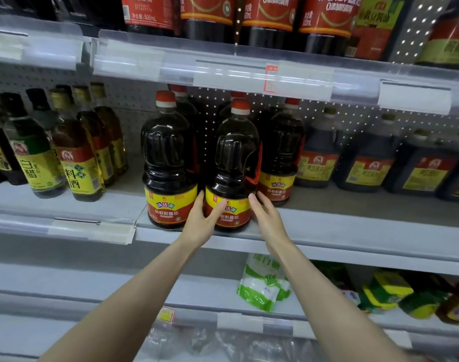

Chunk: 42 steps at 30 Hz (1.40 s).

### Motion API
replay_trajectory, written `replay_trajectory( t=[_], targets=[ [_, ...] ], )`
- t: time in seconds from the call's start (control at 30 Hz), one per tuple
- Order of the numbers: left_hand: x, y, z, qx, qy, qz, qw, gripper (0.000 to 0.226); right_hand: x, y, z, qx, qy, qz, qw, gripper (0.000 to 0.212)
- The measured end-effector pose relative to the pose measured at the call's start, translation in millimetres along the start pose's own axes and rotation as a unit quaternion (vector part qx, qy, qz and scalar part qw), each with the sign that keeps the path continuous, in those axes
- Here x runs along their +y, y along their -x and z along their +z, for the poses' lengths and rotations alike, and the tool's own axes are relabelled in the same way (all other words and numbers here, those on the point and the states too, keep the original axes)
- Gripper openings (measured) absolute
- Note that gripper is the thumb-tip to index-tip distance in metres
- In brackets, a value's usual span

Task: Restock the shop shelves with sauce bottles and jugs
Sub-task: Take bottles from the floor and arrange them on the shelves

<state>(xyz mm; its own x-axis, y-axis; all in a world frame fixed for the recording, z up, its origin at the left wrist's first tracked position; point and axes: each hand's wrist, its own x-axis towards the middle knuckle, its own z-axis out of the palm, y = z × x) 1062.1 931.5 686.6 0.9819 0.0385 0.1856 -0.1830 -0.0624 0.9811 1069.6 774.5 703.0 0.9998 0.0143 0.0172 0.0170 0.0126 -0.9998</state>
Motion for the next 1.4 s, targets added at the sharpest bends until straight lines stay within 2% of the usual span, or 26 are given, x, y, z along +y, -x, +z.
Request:
replay_trajectory(
  t=[0.17,0.33,0.43,0.53,0.63,0.7,0.8,1.17,1.4],
  targets=[
    [-9.3,0.7,-0.6,-0.002,0.015,0.002,1.000,0.057,9.3,0.3,1.0,-0.021,0.005,-0.019,1.000,0.040],
    [-9.5,1.7,3.4,0.030,0.037,-0.002,0.999,0.051,14.8,-3.9,1.1,-0.043,0.006,-0.014,0.999,0.050],
    [-12.8,3.3,7.4,0.046,0.034,-0.001,0.998,0.056,16.5,-6.2,2.0,-0.059,0.006,-0.006,0.998,0.051],
    [-18.3,3.6,4.5,0.027,0.017,-0.001,0.999,0.066,19.7,-7.9,3.2,-0.039,-0.005,-0.008,0.999,0.051],
    [-21.9,3.8,0.1,-0.005,-0.001,-0.003,1.000,0.077,22.1,-7.5,4.7,-0.009,-0.005,0.000,1.000,0.038],
    [-22.5,3.4,-0.3,-0.010,-0.002,-0.005,1.000,0.074,22.1,-7.0,4.4,-0.007,-0.002,0.002,1.000,0.032],
    [-20.8,3.5,0.4,0.005,0.018,-0.005,1.000,0.061,21.3,-6.2,2.8,-0.012,0.000,-0.005,1.000,0.041],
    [-18.1,5.8,4.2,0.040,0.026,-0.016,0.999,0.066,22.8,-7.7,1.0,-0.036,0.024,-0.007,0.999,0.051],
    [-17.0,7.8,3.0,0.028,0.003,-0.027,0.999,0.071,21.6,-7.2,1.3,-0.031,0.027,-0.007,0.999,0.052]
  ],
)
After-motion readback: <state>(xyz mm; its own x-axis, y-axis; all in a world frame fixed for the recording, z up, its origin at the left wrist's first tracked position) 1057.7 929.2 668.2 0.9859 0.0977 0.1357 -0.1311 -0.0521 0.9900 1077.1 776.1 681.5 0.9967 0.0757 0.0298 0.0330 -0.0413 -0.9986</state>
